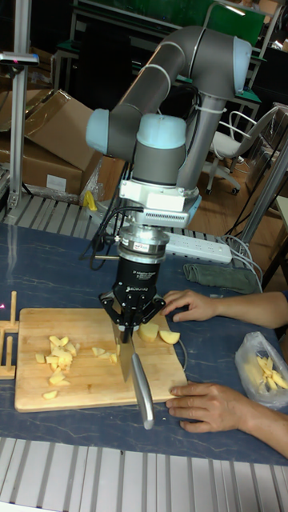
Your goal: Chop the potatoes
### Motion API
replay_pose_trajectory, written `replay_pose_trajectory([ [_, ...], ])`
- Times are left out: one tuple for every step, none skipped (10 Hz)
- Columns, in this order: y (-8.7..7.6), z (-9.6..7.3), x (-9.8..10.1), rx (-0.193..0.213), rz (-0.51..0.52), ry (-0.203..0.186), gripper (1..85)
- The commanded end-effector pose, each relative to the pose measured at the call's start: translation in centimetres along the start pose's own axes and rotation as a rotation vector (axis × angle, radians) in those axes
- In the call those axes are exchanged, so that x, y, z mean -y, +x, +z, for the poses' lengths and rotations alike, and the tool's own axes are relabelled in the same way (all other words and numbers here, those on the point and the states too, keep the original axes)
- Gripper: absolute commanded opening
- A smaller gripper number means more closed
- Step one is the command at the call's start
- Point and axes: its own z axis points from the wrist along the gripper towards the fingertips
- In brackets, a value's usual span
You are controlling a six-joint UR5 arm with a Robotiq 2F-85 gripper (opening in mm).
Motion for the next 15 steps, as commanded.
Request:
replay_pose_trajectory([
  [-0.7,-0.5,-1.0,-0.004,0.034,-0.017,1.0],
  [-0.7,-0.3,-1.3,-0.002,0.045,-0.018,1.0],
  [-0.7,-0.2,-1.5,-0.002,0.049,-0.019,1.0],
  [-0.5,0.1,-1.7,-0.001,0.055,-0.018,1.0],
  [-0.5,0.5,-1.7,0.005,0.056,-0.015,1.0],
  [-0.5,0.8,-1.8,0.011,0.056,-0.013,1.0],
  [-0.3,1.0,-1.9,0.012,0.057,-0.013,1.0],
  [0.0,1.1,-1.9,0.013,0.057,-0.011,1.0],
  [0.1,1.1,-1.9,0.017,0.056,-0.013,1.0],
  [0.2,1.1,-1.9,0.018,0.055,-0.013,1.0],
  [0.2,1.1,-1.9,0.02,0.053,-0.013,1.0],
  [0.2,1.2,-1.8,0.023,0.051,-0.01,1.0],
  [0.3,1.4,-1.7,0.024,0.05,-0.01,1.0],
  [0.3,1.4,-1.7,0.026,0.048,-0.01,1.0],
  [0.4,1.4,-1.7,0.026,0.048,-0.01,1.0],
])
